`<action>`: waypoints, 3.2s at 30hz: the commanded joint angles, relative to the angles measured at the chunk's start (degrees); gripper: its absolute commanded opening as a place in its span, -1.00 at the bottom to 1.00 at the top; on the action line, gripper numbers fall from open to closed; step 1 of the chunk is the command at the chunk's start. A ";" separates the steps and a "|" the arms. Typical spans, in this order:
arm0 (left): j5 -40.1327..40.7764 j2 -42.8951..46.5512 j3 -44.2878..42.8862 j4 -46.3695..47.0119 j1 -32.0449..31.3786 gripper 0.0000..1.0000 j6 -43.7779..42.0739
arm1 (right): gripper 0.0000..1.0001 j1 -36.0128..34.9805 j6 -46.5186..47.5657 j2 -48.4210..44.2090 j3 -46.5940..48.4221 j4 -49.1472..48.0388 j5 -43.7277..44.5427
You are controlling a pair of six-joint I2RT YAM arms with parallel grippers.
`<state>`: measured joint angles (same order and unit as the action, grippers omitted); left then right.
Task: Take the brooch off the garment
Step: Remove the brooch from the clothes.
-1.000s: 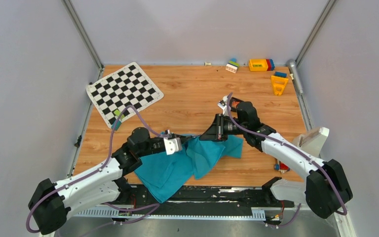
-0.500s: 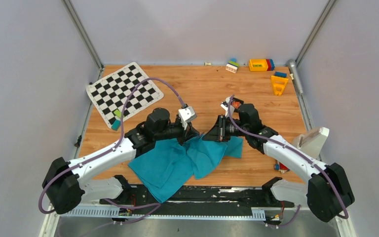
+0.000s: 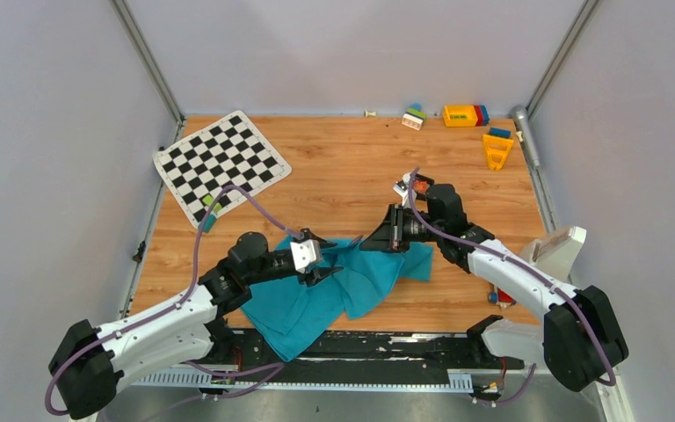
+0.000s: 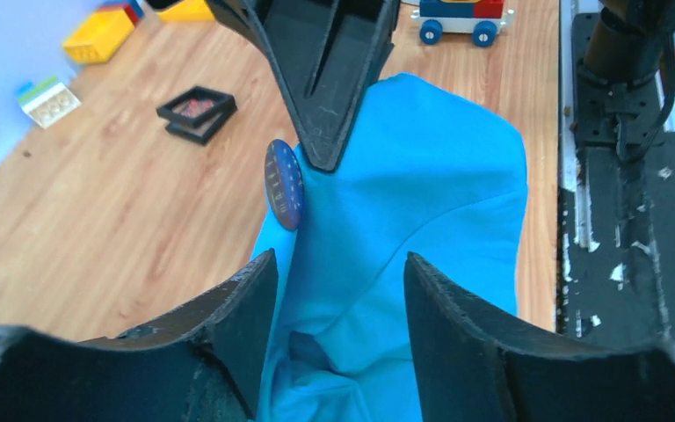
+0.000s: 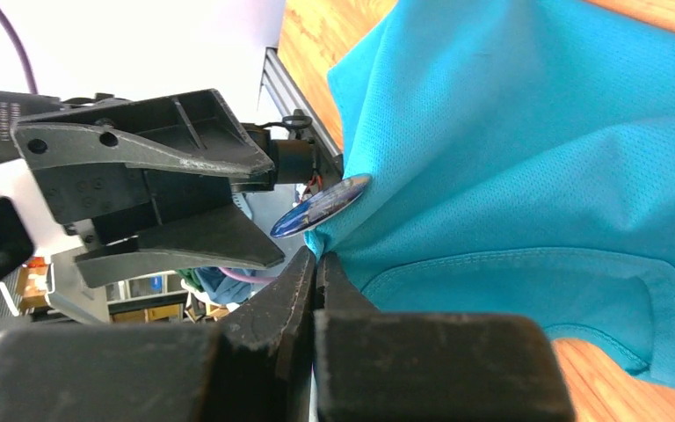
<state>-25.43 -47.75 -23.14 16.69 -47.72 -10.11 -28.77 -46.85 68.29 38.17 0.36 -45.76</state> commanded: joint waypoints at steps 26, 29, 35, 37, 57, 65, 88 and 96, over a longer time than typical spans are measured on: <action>-1.19 -9.55 -3.31 14.52 -1.05 0.05 -11.51 | -1.00 0.21 -3.85 -0.44 -1.04 -6.09 -4.72; -0.97 -9.84 -3.63 14.60 -1.04 -0.06 -10.99 | -1.00 0.21 -3.76 -0.30 -1.21 -6.12 -4.74; 0.04 -10.44 -4.94 12.30 -0.99 -0.64 -10.31 | -1.00 0.21 -3.57 -0.18 -1.17 -6.13 -4.80; 0.65 -10.51 -6.57 8.98 -1.04 -1.00 -9.74 | -1.00 0.21 -3.08 -0.26 -1.17 -5.66 -4.38; 7.93 -21.88 -35.10 -39.04 -0.21 -1.00 18.82 | -0.35 0.21 10.19 0.12 2.66 3.68 5.19; 16.30 -29.19 -49.98 -62.79 -0.22 -1.00 19.68 | 0.26 0.03 9.41 -5.65 -2.99 -7.77 6.49; -19.69 -29.29 -39.16 -35.57 11.15 -1.00 38.28 | 0.12 -6.69 -7.35 -8.13 -15.27 -33.06 20.41; -19.84 -28.91 -38.22 -32.84 11.36 -1.00 39.62 | -0.21 -7.30 -6.49 -6.79 -14.86 -32.70 19.64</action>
<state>-43.03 -78.04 -61.52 -21.04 -36.73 27.35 -35.51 -53.08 60.84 23.03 -29.39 -26.76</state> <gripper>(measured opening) 0.008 0.415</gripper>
